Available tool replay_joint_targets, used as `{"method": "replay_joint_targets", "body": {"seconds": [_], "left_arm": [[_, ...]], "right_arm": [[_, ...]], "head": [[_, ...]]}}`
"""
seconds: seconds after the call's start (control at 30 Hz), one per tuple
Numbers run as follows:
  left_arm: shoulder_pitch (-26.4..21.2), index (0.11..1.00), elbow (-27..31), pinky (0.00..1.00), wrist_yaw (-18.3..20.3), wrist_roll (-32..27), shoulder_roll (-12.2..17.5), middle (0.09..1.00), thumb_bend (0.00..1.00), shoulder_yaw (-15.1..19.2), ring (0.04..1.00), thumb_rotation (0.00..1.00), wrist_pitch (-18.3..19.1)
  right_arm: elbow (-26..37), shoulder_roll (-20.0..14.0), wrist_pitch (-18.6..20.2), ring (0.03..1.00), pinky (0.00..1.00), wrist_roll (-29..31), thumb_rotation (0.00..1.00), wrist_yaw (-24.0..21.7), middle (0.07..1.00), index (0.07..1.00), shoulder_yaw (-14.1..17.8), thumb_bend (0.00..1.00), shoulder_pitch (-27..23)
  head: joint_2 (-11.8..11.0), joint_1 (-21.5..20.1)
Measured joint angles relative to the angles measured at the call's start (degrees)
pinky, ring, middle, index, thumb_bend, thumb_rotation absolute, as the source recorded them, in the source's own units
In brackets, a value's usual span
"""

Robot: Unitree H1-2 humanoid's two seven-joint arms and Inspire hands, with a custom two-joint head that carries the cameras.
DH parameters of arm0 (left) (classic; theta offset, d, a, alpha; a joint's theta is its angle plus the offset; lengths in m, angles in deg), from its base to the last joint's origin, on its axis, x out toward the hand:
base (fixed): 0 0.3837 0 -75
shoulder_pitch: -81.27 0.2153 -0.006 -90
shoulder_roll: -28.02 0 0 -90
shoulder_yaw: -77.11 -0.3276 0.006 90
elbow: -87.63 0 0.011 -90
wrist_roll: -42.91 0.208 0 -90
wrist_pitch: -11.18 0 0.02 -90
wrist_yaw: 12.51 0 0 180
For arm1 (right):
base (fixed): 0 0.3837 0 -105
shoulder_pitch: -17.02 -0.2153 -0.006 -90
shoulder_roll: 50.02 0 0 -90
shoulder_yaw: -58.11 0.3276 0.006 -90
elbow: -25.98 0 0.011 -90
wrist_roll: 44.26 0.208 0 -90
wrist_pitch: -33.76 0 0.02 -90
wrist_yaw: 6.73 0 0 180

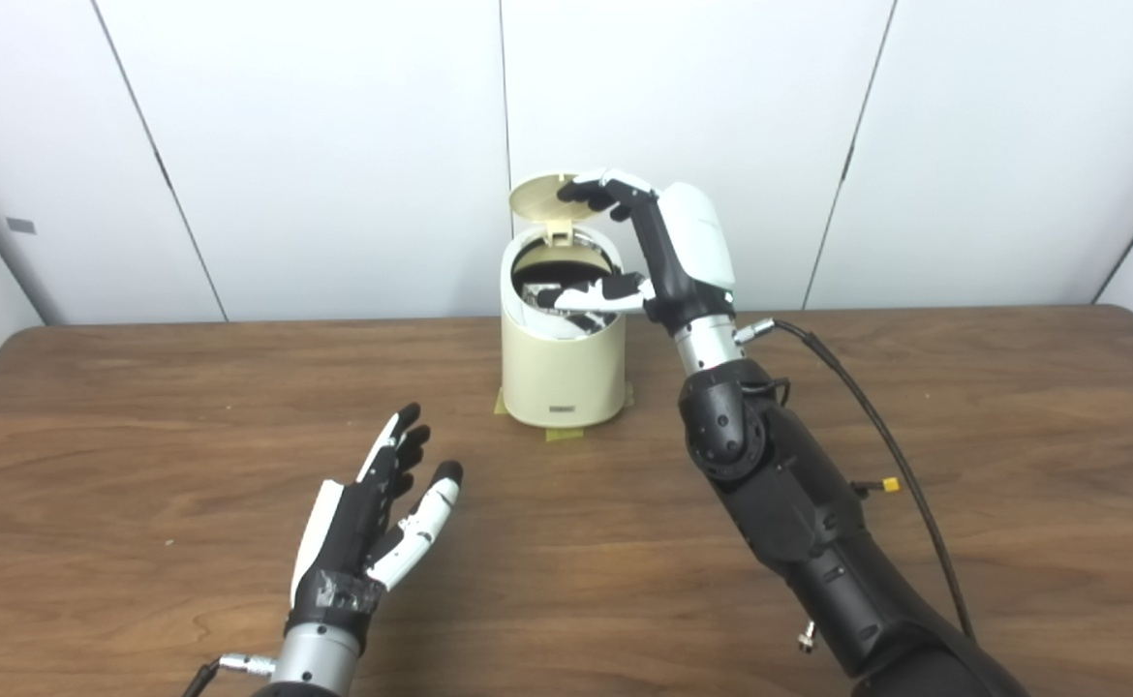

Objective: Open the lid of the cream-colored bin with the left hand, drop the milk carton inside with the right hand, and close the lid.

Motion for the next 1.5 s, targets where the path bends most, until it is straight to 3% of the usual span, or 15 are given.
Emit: {"method": "replay_joint_targets", "body": {"seconds": [0.07, 0.27, 0.43, 0.67, 0.83, 0.87, 0.9, 0.97, 1.0, 1.07, 1.17, 1.33, 1.5], "left_arm": [[-0.08, 0.975, -0.32, 0.96, -0.01, -0.07, 0.07, 0.944, 0.33, 0.12, 0.953, 0.48, -0.07], [-0.75, 0.97, -2.06, 0.95, -0.15, -0.51, 0.14, 0.943, 0.36, 1.28, 0.953, 0.53, -0.08], [-2.91, 0.971, -4.38, 0.9, -1.03, -2.43, -0.11, 0.937, 0.35, 3.12, 0.934, 0.51, -0.07], [-12.14, 0.946, -9.48, 0.91, -1.65, -4.62, 0.56, 0.9, 0.32, 5.02, 0.906, 0.6, -0.02], [-19.67, 0.917, -13.87, 0.84, -1.21, -7.55, 4.21, 0.883, 0.31, 6.87, 0.871, 0.57, -0.66], [-20.78, 0.908, -14.98, 0.83, -1.07, -9.14, 4.51, 0.884, 0.32, 7.69, 0.869, 0.57, -1.08], [-22.01, 0.901, -16.21, 0.83, -0.76, -10.48, 4.74, 0.886, 0.33, 8.28, 0.868, 0.58, -1.19], [-24.27, 0.891, -18.49, 0.84, 0.17, -12.67, 5.28, 0.89, 0.38, 8.9, 0.873, 0.61, -1.3], [-25.17, 0.889, -19.38, 0.85, 0.46, -13.5, 5.49, 0.891, 0.4, 8.97, 0.876, 0.62, -1.39], [-27.34, 0.887, -21.33, 0.86, 0.67, -14.75, 5.6, 0.893, 0.41, 9.31, 0.881, 0.64, -1.65], [-31.26, 0.887, -24.08, 0.85, 0.66, -16.43, 5.98, 0.899, 0.42, 9.82, 0.888, 0.68, -2.01], [-37.18, 0.902, -29.5, 0.88, 0.9, -16.49, 7.48, 0.909, 0.45, 8.33, 0.904, 0.85, -3.78], [-41.67, 0.92, -36.38, 0.9, 0.99, -16.15, 8.28, 0.918, 0.46, 7.0, 0.915, 0.91, -5.72]], "right_arm": [[0.6, -0.09, -1.36, 0.457, 0.38, 1.05, 0.03, 0.83, 0.496, 0.497, 0.91, 0.54, 0.56], [6.44, -3.0, -2.1, 0.378, 0.3, 0.38, 0.0, 0.48, 0.486, 0.522, 1.21, 0.52, 4.26], [11.55, -6.0, -2.05, 0.387, 0.32, 0.01, 0.0, -1.28, 0.49, 0.51, 1.88, 0.52, 7.5], [15.86, -6.2, -1.51, 0.411, 0.37, 3.84, 0.0, -2.86, 0.49, 0.498, 5.51, 0.52, 12.54], [23.29, -4.42, 9.87, 0.495, 0.43, 13.4, 0.01, -10.93, 0.476, 0.51, 10.36, 0.52, 17.74], [24.66, -4.09, 11.83, 0.548, 0.48, 15.55, 0.11, -12.75, 0.571, 0.502, 10.83, 0.51, 19.02], [25.94, -3.64, 13.53, 0.584, 0.51, 17.92, 0.14, -14.7, 0.62, 0.5, 11.28, 0.51, 20.37], [28.92, -2.09, 17.56, 0.677, 0.6, 25.13, 0.49, -18.49, 0.716, 0.681, 13.05, 0.58, 22.83], [30.29, -1.15, 19.41, 0.721, 0.65, 28.64, 0.58, -20.33, 0.758, 0.731, 13.98, 0.59, 23.88], [33.48, 0.53, 23.98, 0.812, 0.75, 36.14, 0.74, -23.34, 0.831, 0.805, 15.8, 0.64, 25.75], [38.11, 2.64, 29.95, 0.896, 0.83, 43.49, 0.89, -24.95, 0.907, 0.873, 18.24, 0.65, 27.72], [39.91, 0.95, 31.15, 0.931, 0.88, 44.88, 0.97, -26.07, 0.939, 0.916, 18.65, 0.61, 29.65], [38.97, -2.07, 29.02, 0.934, 0.88, 45.14, 1.0, -26.48, 0.944, 0.92, 20.27, 0.62, 31.85]], "head": [[-0.26, -0.09], [-1.05, -0.44], [-1.76, -0.44], [-3.25, 0.26], [-3.69, 0.35], [-3.69, 0.35], [-3.69, 0.35], [-3.34, 0.79], [-3.34, 0.79], [-3.25, 0.88], [-3.08, 0.97], [-2.99, 1.14], [-2.99, 1.05]]}}
